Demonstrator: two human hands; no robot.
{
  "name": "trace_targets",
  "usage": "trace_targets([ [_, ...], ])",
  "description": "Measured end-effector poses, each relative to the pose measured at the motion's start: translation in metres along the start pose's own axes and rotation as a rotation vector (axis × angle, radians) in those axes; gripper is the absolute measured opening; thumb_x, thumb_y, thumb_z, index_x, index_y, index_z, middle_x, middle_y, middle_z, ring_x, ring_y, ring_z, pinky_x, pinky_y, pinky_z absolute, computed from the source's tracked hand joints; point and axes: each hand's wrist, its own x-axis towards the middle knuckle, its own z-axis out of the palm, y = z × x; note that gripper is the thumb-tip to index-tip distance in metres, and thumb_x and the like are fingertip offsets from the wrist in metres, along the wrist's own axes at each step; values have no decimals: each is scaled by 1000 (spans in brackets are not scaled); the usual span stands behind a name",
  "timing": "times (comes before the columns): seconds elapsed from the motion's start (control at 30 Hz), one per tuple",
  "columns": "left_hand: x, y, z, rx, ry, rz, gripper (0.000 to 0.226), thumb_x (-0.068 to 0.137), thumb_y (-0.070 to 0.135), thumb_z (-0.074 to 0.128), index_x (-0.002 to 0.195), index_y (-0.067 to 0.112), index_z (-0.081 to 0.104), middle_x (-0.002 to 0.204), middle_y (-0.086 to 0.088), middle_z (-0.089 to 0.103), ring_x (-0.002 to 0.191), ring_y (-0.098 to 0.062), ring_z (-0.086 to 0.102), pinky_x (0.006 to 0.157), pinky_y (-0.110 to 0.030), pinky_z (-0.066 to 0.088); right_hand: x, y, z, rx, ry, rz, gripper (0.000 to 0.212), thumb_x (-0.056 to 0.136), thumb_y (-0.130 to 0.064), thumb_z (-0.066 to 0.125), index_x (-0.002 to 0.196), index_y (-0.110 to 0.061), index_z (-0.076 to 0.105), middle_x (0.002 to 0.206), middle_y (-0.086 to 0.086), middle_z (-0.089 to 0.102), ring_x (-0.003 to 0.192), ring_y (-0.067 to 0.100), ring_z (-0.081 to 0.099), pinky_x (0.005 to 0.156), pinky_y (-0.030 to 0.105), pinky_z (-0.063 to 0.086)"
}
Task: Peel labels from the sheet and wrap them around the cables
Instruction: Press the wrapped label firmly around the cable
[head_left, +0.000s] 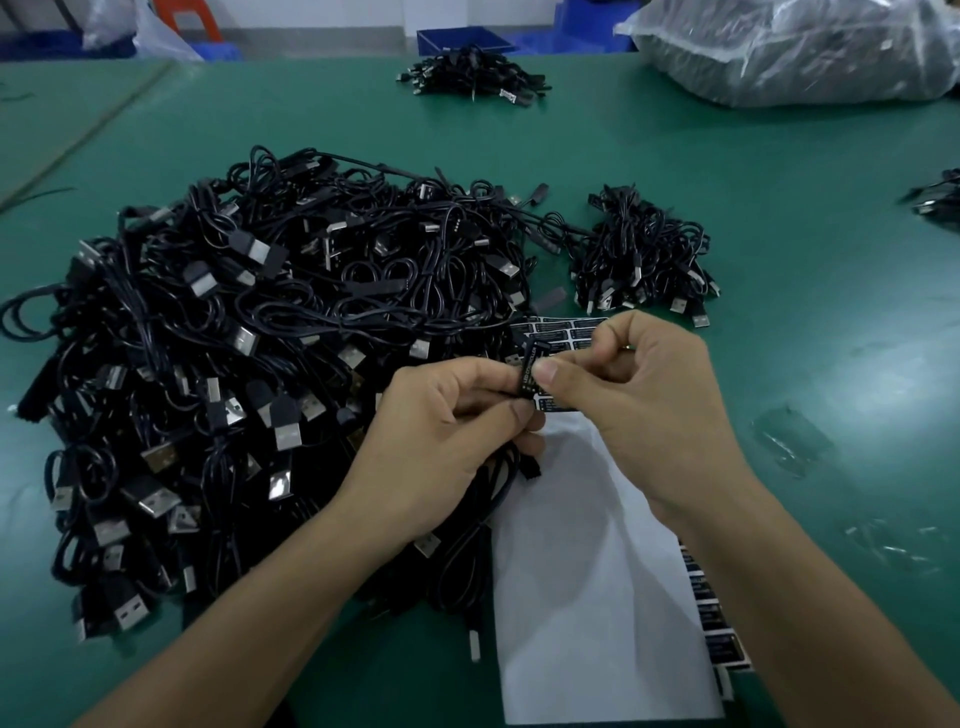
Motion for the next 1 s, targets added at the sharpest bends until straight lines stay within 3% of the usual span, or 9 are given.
trace_targets([
  [0.17, 1, -1, -1, 14, 3, 0, 12, 91, 0, 68, 99, 7, 73, 82, -8, 78, 73, -18, 76, 67, -20, 57, 1, 0, 1, 88, -56, 16, 40, 80, 0, 80, 68, -19, 47, 64, -2, 71, 61, 6, 65, 62, 18, 51],
  [0.37, 1, -2, -2, 39, 3, -1, 12, 91, 2, 69, 99, 9, 74, 81, -6, 78, 74, -19, 76, 67, -19, 57, 1, 1, 1, 34, -29, -16, 41, 77, -9, 83, 66, -27, 48, 70, 1, 74, 68, 12, 70, 71, 34, 56],
  [0.57, 1, -1, -1, 25, 5, 0, 13, 90, 1, 69, 98, 11, 74, 81, -6, 78, 73, -19, 76, 67, -20, 57, 0, -3, 1, 27, -10, -19, 29, 65, -25, 78, 60, -36, 52, 76, 7, 76, 78, 22, 75, 81, 53, 60],
  [0.77, 1, -1, 0, 27, 5, 0, 13, 91, 1, 68, 98, 10, 73, 80, -5, 78, 71, -17, 76, 65, -19, 56, -1, -5, 2, -2, 20, -28, 30, 64, -26, 78, 61, -37, 50, 70, -3, 75, 75, 18, 75, 79, 54, 60],
  [1.0, 0, -1, 0, 20, 4, -1, 12, 91, 0, 68, 99, 8, 73, 79, -5, 78, 68, -16, 75, 63, -18, 55, -3, -6, 2, -35, 41, -59, 30, 64, -27, 78, 63, -37, 50, 69, -4, 74, 76, 21, 74, 77, 53, 60],
])
